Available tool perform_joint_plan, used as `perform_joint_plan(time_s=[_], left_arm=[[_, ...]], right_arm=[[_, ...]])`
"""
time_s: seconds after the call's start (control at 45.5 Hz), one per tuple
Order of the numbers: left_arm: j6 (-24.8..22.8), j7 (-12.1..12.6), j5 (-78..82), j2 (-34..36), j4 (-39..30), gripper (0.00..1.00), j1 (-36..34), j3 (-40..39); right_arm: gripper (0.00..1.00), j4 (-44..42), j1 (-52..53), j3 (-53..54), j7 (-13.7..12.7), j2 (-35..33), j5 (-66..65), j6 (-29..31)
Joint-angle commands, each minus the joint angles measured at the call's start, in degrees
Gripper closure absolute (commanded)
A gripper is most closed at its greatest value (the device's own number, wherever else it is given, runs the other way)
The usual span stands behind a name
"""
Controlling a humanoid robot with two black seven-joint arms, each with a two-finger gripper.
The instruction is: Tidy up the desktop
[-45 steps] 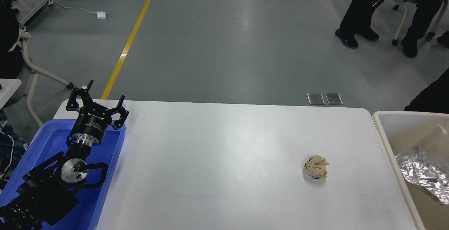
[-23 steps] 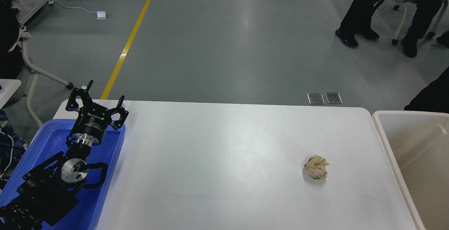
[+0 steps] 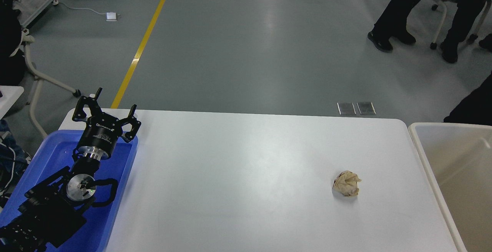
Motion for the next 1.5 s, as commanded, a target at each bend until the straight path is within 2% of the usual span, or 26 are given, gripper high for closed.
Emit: perform_joint_plan(time_s=[0.0, 0.154, 0.22, 0.44, 0.594, 0.726, 0.858, 1.474], left_arm=[[0.0, 0.0, 0.0, 0.0, 0.0, 0.0, 0.0, 0.0], [0.0, 0.0, 0.0, 0.0, 0.0, 0.0, 0.0, 0.0], [0.0, 0.0, 0.0, 0.0, 0.0, 0.0, 0.0, 0.0], [0.0, 0.0, 0.0, 0.0, 0.0, 0.0, 0.0, 0.0], [0.0, 0.0, 0.0, 0.0, 0.0, 0.0, 0.0, 0.0], [0.0, 0.0, 0.0, 0.0, 0.0, 0.0, 0.0, 0.0], [0.0, 0.0, 0.0, 0.0, 0.0, 0.0, 0.0, 0.0], [0.0, 0.0, 0.0, 0.0, 0.0, 0.0, 0.0, 0.0]], right_arm=[[0.0, 18.1, 1.1, 16.4, 0.1, -3.4, 0.0, 0.2], [0.0, 24.8, -0.6, 23.0, 0.5, -2.8, 0.0, 0.4], [0.0, 27.0, -2.2, 25.1, 1.9, -2.0, 0.0, 0.4], [0.0, 32.6, -13.6, 33.0, 14.1, 4.0, 0.0, 0.5], [0.0, 32.7, -23.1, 37.3, 17.2, 11.1, -0.3, 1.1], [0.0, 32.7, -27.6, 37.1, 18.6, 14.3, -0.8, 1.2], [0.0, 32.4, -29.8, 36.4, 18.6, 16.4, -0.9, 1.1], [0.0, 31.9, -32.6, 36.8, 18.5, 18.4, -0.2, 1.1]])
